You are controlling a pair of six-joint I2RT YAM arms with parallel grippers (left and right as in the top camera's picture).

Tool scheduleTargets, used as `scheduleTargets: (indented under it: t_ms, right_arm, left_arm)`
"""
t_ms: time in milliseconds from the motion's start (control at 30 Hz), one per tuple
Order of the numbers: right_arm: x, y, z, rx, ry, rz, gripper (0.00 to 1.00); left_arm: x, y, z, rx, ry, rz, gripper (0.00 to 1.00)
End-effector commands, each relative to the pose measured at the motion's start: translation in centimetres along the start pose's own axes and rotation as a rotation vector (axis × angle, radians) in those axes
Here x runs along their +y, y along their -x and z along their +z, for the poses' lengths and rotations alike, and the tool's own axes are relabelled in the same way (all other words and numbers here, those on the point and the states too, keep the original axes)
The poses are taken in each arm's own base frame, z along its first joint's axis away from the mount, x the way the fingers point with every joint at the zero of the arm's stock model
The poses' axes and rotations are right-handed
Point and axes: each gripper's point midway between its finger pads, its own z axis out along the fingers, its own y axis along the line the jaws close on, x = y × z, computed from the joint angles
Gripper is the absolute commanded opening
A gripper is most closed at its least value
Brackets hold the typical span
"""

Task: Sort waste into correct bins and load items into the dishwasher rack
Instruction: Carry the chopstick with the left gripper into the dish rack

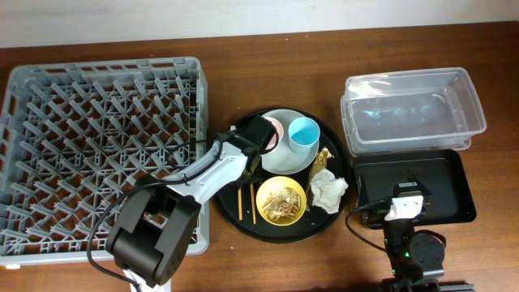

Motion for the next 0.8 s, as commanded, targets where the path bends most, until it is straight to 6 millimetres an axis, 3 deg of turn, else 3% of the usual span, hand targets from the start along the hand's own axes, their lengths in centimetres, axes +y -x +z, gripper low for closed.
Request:
scheduleTargets:
  t_ms: [0, 100, 167, 200, 300, 367, 433, 533, 633, 767]
  right_arm:
    - [-0.1, -0.3, 0.0, 0.006, -0.004, 0.01, 0.99]
    - [-0.1, -0.3, 0.0, 0.005, -0.005, 0.01, 0.99]
    - [-0.1, -0.3, 0.0, 0.006, -0.005, 0.01, 0.99]
    - [-0.1, -0.3, 0.0, 0.005, -0.004, 0.009, 0.99]
    - [-0.1, -0.3, 0.0, 0.005, -0.004, 0.009, 0.99]
    - [-0.1, -0.3, 0.0, 0.005, -0.005, 0.01, 0.99]
    - [-0.1, -0.3, 0.0, 0.006, -0.004, 0.01, 0.99]
    - [-0.1, -0.3, 0.0, 0.005, -0.004, 0.01, 0.99]
    - [-0.1, -0.3, 0.0, 0.006, -0.004, 0.01, 0.99]
    - [-0.1, -0.3, 0.0, 0.005, -0.004, 0.01, 0.99]
  left_arm:
    - [0.6, -0.7, 1.2, 0.028, 0.038, 0.004, 0.01]
    - [0.9, 1.1, -0.4, -0.007, 0.019, -0.026, 0.01]
    - [1.3, 4.1, -4.3, -0.091, -0.018, -0.006, 0.01]
    - [2.2, 6.0, -7.1, -0.154, -0.038, 0.012, 0.01]
    - [8.6, 8.7, -13.3, -0.271, -0.03, -0.017, 0.01]
    - [12.9, 8.9, -15.1, -0.3, 0.0, -0.058, 0.0]
    - [16.1, 8.5, -14.2, -0.259, 0.029, -0.116, 0.0]
    - [16.6, 8.5, -10.7, -0.189, 0.092, -0.061, 0.01]
    - [18.0, 8.5, -10.2, -0.182, 0.181, -0.063, 0.0]
    - [17.7, 8.7, -7.0, -0.147, 0.199, -0.031, 0.01]
